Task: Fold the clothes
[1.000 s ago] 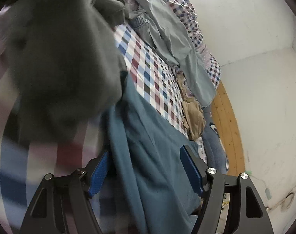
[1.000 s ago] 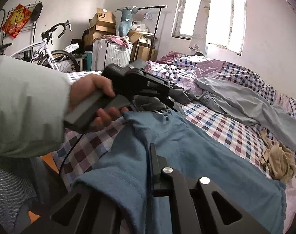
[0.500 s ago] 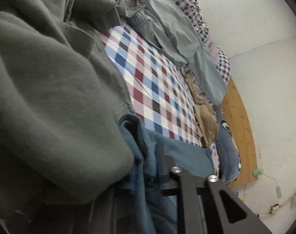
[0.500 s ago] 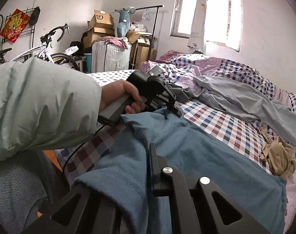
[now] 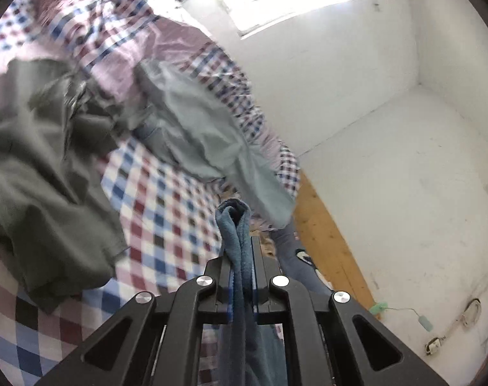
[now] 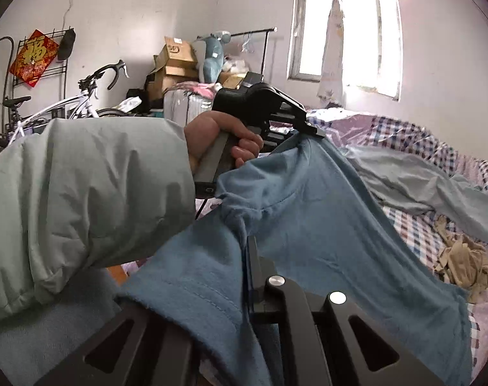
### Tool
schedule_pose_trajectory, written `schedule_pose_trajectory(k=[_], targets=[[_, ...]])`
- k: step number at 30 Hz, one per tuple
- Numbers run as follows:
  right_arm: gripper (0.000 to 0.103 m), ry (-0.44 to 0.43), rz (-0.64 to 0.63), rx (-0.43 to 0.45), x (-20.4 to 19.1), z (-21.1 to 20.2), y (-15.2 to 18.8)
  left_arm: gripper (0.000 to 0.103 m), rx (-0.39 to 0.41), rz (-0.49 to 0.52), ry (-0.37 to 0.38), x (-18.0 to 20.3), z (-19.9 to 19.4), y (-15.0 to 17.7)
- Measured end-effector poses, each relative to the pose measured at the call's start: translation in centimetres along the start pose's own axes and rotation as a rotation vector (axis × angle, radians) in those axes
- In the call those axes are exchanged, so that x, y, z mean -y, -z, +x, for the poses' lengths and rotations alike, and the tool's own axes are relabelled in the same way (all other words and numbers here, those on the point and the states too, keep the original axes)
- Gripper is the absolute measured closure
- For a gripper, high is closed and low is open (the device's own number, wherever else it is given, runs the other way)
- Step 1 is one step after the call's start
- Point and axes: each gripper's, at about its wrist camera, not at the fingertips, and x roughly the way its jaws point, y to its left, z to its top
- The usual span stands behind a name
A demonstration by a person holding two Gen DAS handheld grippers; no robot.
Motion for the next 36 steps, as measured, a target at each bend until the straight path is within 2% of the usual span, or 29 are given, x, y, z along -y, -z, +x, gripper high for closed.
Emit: schedule_pose_trajectory(k=[7,16,20,25,30,36], targets=[[0.101,0.113,0.087,-0.062,1.4,-0.6,1.4,0.097,-0.065,-0.018,-0.066,0.5,1.9,0.6],[0.101,0.295,0.213,-0.09,6.6,-6.0,3.5,0.097,-0.138,-0.027,-0.042,6.0,8.1,1.9],[0.101,0.366,0.3,-0.106,9.9,-9.0,5.4,0.097,-0.209,0.0,-0.032,9.6,12.3,3.4],[0.101,0.411,0.4,-0.116,13.0,-11.5,7.9,0.097,-0.298,0.035,-0.058,13.6,19.2,7.4],[0.101,0.449,0.511,-0.119,16.6,-13.3,10.6,0.097,-0.34,0.047,-0.123,15.4,25.0,10.6],[0.101,0.453,0.681,-0.148,21.5,-13.4,14.9,0.097,-0.38,0.032,-0.244,14.9,31.9,13.8]])
